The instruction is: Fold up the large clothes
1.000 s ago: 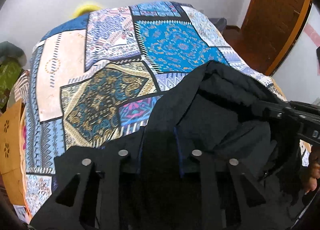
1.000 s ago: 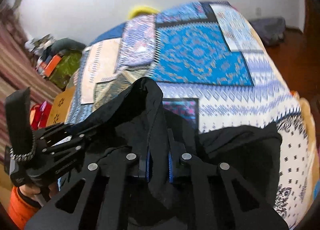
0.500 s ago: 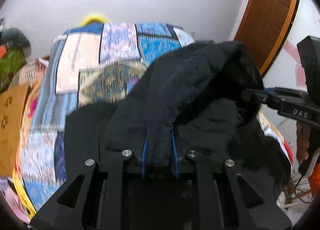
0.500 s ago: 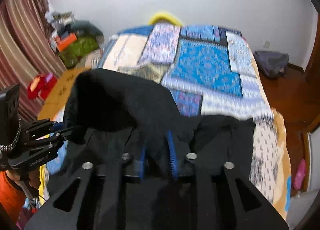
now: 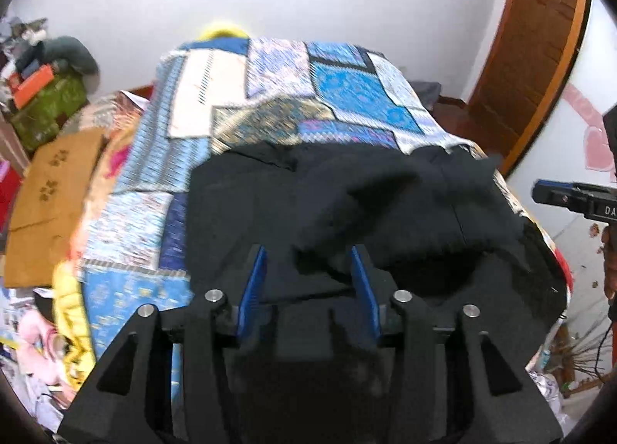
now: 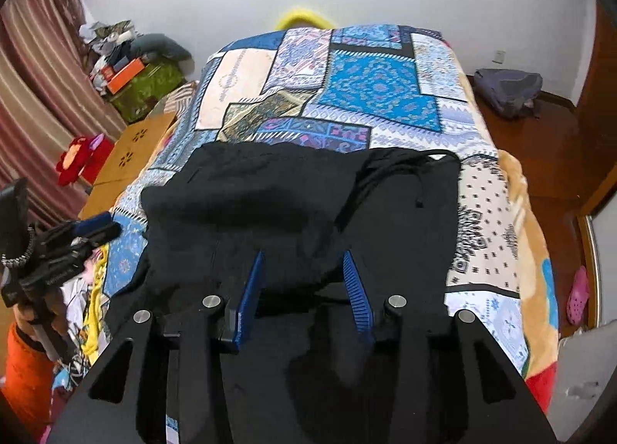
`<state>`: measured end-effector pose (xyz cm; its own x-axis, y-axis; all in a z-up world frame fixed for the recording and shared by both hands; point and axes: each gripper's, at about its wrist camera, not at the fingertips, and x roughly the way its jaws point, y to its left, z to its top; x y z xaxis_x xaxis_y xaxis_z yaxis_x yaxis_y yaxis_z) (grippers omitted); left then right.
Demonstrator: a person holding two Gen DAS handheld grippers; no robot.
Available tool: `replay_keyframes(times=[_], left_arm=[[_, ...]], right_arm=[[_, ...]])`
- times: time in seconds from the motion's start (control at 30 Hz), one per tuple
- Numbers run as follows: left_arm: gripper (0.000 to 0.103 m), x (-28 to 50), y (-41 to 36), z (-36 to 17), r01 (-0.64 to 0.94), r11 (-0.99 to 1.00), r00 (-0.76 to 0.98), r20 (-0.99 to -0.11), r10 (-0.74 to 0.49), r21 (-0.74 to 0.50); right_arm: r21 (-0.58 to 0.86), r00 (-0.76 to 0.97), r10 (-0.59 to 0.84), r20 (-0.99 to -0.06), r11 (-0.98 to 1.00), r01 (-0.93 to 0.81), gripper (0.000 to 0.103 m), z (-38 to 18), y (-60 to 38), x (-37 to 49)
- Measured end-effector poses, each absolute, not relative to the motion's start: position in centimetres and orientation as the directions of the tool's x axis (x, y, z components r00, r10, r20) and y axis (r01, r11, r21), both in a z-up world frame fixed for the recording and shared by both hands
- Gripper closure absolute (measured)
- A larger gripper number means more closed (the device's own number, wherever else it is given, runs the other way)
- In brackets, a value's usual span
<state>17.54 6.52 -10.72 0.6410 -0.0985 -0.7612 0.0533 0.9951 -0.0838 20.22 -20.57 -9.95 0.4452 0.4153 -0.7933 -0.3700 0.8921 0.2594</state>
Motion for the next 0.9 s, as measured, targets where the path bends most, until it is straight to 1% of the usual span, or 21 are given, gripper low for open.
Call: replay_keyframes(times=[0.07,0.2,0.37,0.47,0.7,0.77,0.83,0.9], left_arm=[[0.059,17.8,7.2,-9.7,0.037,0.996,0.655,-0.751,-0.087,-0.083],[0.059,18.7,7.8,-8.1,0.036,0.99,0.677,-0.726,-0.123,-0.135],[0.058,20.4,6.1,-7.5,0.065,0.993,0.687,-0.716,-0.119,-0.102],[0.054,21.2,4.9,-8.7,0.084,0.992,0.668,-0.733,-0.129,-0.097],[0.054,21.7,2.9,-14.0,0.117,0.991,0.574,-0.81,-0.118,-0.061],[0.054,21.5,2.6,-15.5,0.126,0.991,0.549,-0.829,-0.11,-0.048],[0.046,21.1,2.4,-17.0,0.126,0.992,0.535,-0.84,-0.092,-0.028],[0.043,20.7,2.4,-18.3,0.115,0.993,0.533,-0.842,-0.077,-0.018]], right_arm=[[0.265,0.458,0.416,-0.786,0.895,-0.359,0.064,-9.5,-20.6,20.4],[0.295,0.48,0.45,-0.753,0.883,-0.366,0.064,-8.2,-19.9,21.0],[0.298,0.486,0.483,-0.729,0.862,-0.41,0.064,-7.4,-17.5,21.4],[0.267,0.473,0.467,-0.747,0.862,-0.431,0.063,-8.5,-15.9,21.2],[0.17,0.396,0.377,-0.837,0.868,-0.466,0.063,-14.6,-14.0,20.5],[0.179,0.366,0.38,-0.849,0.86,-0.478,0.058,-15.8,-14.3,20.2],[0.172,0.37,0.38,-0.848,0.857,-0.486,0.049,-16.7,-14.8,19.6],[0.167,0.373,0.38,-0.846,0.854,-0.493,0.045,-17.3,-15.1,19.1]])
